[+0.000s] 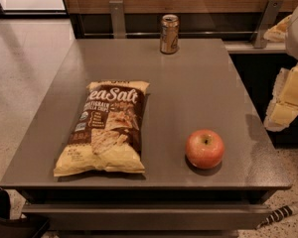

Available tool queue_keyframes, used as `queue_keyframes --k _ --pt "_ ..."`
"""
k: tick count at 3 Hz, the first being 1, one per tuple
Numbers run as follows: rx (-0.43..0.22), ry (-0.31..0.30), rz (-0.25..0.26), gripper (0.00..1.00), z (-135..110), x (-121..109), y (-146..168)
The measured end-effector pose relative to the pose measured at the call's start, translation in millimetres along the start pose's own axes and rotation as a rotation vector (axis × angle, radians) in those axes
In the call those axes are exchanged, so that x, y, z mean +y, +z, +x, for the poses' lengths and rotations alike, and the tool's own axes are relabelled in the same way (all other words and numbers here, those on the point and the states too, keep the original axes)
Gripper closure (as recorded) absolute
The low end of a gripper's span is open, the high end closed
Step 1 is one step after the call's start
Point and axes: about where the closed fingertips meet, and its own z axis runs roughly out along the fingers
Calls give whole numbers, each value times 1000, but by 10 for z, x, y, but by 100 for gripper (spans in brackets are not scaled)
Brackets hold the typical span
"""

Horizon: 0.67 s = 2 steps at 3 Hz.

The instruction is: Move apple near orange can

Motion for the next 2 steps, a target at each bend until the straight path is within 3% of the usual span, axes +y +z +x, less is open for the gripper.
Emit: queue_keyframes --k 1,2 --pt "0 0 0 0 0 0 0" --pt "-84 15 -20 0 1 60 94"
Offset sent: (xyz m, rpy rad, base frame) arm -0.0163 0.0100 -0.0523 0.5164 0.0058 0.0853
